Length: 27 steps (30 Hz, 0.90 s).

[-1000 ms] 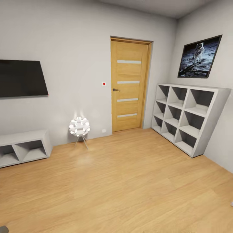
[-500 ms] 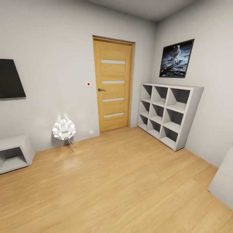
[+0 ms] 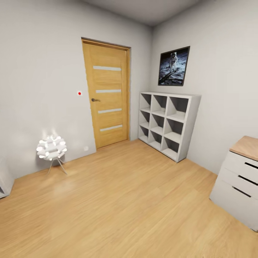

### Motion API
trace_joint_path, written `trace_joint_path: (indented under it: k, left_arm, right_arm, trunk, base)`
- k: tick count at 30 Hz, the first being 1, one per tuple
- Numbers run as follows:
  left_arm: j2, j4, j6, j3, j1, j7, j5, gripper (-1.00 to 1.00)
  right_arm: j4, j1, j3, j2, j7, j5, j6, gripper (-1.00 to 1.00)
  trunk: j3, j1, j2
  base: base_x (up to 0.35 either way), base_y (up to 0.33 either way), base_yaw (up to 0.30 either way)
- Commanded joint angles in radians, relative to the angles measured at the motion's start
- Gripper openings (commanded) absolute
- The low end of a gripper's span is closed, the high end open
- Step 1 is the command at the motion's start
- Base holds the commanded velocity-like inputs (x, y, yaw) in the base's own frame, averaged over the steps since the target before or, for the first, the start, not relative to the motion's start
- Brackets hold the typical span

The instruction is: Attach the digital camera to the camera tripod in the bedroom.

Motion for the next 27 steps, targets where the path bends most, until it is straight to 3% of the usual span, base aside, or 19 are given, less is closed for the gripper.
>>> trace_joint_path:
  k: [1,27]
  left_arm:
    - [-0.001,-0.002,-0.002,0.000,0.001,-0.001,0.005,1.00]
    - [-0.001,-0.002,-0.002,-0.002,0.001,-0.001,0.004,1.00]
  right_arm:
    - [0.000,0.000,-0.005,0.000,-0.001,-0.001,-0.003,1.00]
    - [0.000,0.000,-0.004,0.001,-0.001,-0.001,-0.004,1.00]
  trunk:
    - [-0.001,0.000,0.000]
    - [-0.001,0.000,0.000]
  base:
    - [0.000,0.000,-0.286]
    - [0.000,0.000,-0.286]
